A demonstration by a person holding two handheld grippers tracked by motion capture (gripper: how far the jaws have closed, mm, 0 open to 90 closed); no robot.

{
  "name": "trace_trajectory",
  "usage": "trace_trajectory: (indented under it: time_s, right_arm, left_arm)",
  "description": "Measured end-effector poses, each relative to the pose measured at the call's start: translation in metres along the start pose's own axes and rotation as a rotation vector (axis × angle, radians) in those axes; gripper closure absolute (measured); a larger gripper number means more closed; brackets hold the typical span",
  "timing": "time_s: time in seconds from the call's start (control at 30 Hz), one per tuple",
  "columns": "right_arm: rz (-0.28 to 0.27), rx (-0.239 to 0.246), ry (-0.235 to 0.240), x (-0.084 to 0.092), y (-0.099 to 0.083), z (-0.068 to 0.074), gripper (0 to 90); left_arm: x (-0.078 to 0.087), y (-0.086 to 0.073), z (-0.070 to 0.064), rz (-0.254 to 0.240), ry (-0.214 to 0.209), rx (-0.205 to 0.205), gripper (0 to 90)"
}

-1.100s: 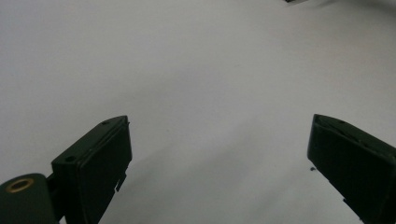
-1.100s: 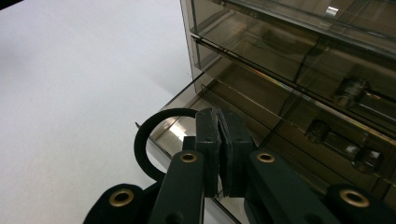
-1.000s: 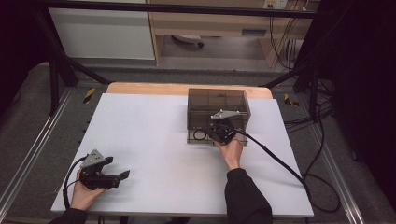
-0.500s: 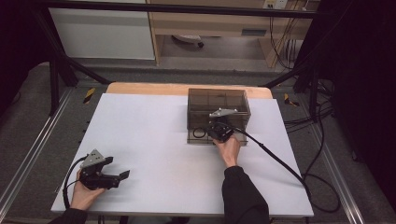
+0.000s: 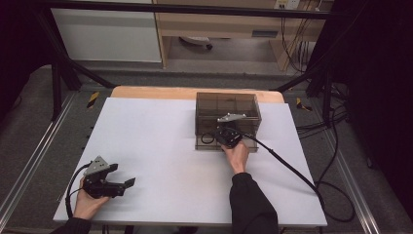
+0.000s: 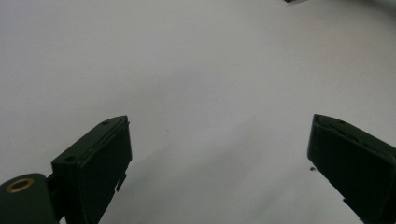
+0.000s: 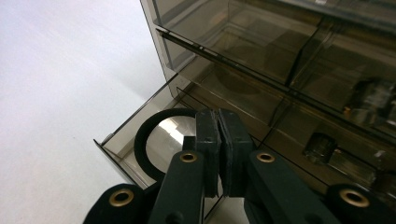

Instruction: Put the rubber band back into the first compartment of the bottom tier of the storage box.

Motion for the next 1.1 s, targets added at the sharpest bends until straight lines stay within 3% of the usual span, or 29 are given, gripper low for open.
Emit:
trace_trajectory:
  time_s: [0.8, 1.1]
  right_arm:
    - [0.027, 0.006, 0.0, -0.015, -0.013, 0.002, 86.7]
    - [0.004, 0.008, -0.011, -0.011, -0.008, 0.002, 75.1]
  left_arm:
    - [0.0, 0.0, 0.0, 0.0, 0.001, -0.001, 6.0]
    - [0.0, 0.0, 0.0, 0.0, 0.001, 0.0, 6.0]
Point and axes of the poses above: each handheld gripper's, and its own axes: x roughly backward along the jaws, y roughly out of its top, z roughly to its left, the point moved 8 cm from there along -x, roughly forward along the jaws, and after that the axes turned 11 degrees about y, right-handed, at the moved point
